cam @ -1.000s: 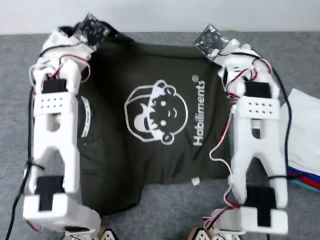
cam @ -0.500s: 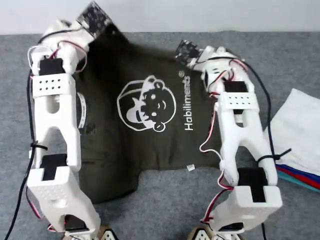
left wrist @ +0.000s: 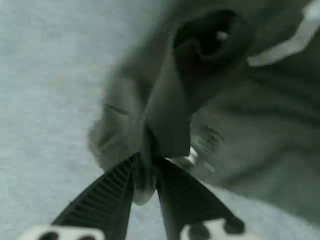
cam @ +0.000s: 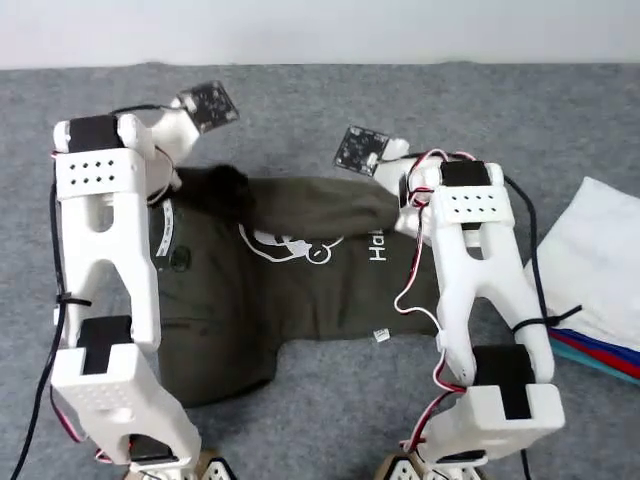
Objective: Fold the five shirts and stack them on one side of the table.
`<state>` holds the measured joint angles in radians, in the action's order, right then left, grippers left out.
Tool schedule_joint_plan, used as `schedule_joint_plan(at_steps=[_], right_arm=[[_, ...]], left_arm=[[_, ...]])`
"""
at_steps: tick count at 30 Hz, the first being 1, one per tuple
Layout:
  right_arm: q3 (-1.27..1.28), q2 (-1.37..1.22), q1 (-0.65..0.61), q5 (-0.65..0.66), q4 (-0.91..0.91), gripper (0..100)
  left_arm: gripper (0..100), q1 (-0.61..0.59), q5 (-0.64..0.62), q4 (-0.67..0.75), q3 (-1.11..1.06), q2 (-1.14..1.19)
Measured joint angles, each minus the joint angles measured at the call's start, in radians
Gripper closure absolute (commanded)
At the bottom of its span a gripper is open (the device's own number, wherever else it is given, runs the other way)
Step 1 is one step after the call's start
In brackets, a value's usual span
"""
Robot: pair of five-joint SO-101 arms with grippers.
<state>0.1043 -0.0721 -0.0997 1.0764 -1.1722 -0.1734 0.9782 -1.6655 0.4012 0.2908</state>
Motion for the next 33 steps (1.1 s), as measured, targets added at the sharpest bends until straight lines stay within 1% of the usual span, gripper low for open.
schedule_joint_plan(at_steps=[2, 7, 16, 21, 23, 25, 28, 30, 33], right_arm=[[0.000, 0.000, 0.014, 0.000, -0.057, 98.9], [0.000, 0.000, 0.055, 0.000, -0.198, 98.9], [0.000, 0.002, 0.100, 0.000, -0.427, 98.9], [0.000, 0.009, 0.104, 0.000, -0.505, 98.0], [0.000, 0.009, 0.104, 0.000, -0.520, 93.9], [0.000, 0.009, 0.104, 0.000, -0.543, 87.7], [0.000, 0.009, 0.104, -0.002, -0.577, 81.5], [0.000, 0.043, 0.104, -0.026, -0.578, 79.4], [0.000, 0.141, 0.104, -0.049, -0.578, 76.3]], left_arm=[[99, 0.000, 0.015, -0.048, -0.014, -0.003], [99, -0.037, 0.038, -0.058, -0.155, -0.103], [99, -0.037, 0.152, -0.060, -0.638, -0.445], [98, -0.037, 0.157, 0.011, -0.879, -0.615], [96, -0.037, 0.157, 0.051, -0.947, -0.674], [91, -0.040, 0.157, 0.080, -0.994, -0.729], [83, -0.083, 0.132, 0.095, -1.013, -0.816], [81, -0.117, 0.107, 0.097, -1.019, -0.879], [81, -0.169, 0.084, 0.097, -1.019, -0.974]])
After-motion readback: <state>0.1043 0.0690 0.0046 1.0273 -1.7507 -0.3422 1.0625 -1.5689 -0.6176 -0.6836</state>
